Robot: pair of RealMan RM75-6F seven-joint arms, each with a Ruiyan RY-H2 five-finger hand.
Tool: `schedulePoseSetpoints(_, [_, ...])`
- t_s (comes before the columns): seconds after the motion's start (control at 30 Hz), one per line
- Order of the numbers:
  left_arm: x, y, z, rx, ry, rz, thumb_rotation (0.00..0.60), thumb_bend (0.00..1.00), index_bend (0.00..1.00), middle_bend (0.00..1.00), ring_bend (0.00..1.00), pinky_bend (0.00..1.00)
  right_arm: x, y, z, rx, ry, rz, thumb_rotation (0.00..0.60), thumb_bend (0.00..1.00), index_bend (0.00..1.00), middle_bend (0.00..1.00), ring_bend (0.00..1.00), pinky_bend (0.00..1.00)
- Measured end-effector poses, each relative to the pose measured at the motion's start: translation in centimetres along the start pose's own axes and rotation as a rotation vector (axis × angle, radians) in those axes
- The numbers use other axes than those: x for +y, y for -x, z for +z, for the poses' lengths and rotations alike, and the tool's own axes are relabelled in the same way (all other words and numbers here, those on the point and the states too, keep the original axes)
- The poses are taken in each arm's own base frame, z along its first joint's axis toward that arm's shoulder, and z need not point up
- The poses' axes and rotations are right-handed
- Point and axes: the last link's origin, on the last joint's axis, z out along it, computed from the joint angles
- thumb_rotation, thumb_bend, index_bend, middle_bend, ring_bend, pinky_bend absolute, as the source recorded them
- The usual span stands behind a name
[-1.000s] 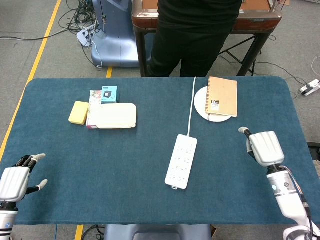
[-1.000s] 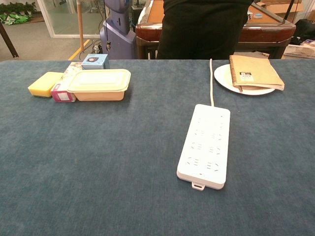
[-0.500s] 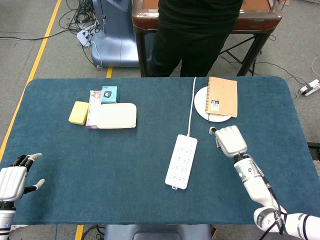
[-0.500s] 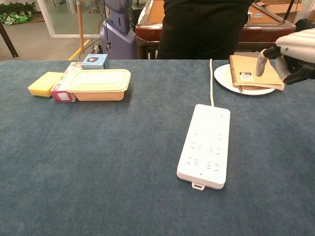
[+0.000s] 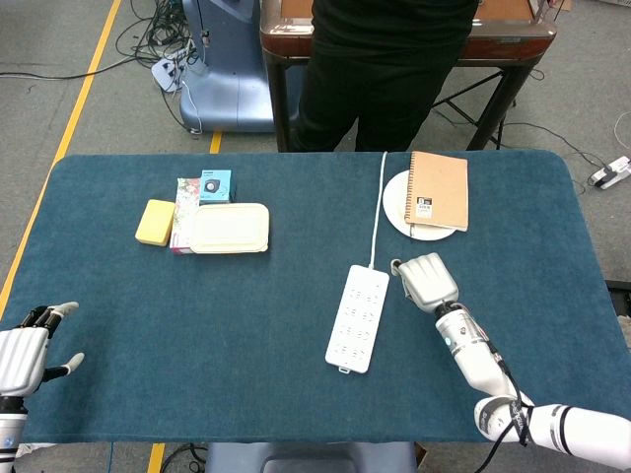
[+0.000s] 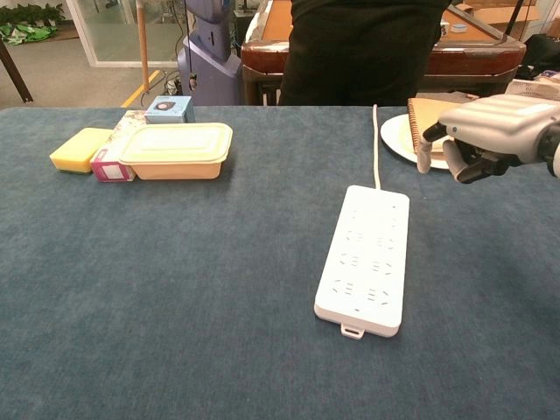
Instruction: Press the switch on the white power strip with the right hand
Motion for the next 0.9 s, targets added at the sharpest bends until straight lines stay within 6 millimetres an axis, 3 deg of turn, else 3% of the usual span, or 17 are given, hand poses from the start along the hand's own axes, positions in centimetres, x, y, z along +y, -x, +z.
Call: schedulePoseSetpoints(0.9, [-0.9, -0.4, 0.2, -0.015, -0.035, -0.022, 0.600, 0.13, 0.37, 0.33, 0.25, 0.54, -4.1, 1.9, 3.0, -0.047, -0.069, -0.022, 0.600, 1.00, 0.39, 1.00, 1.00, 1.00])
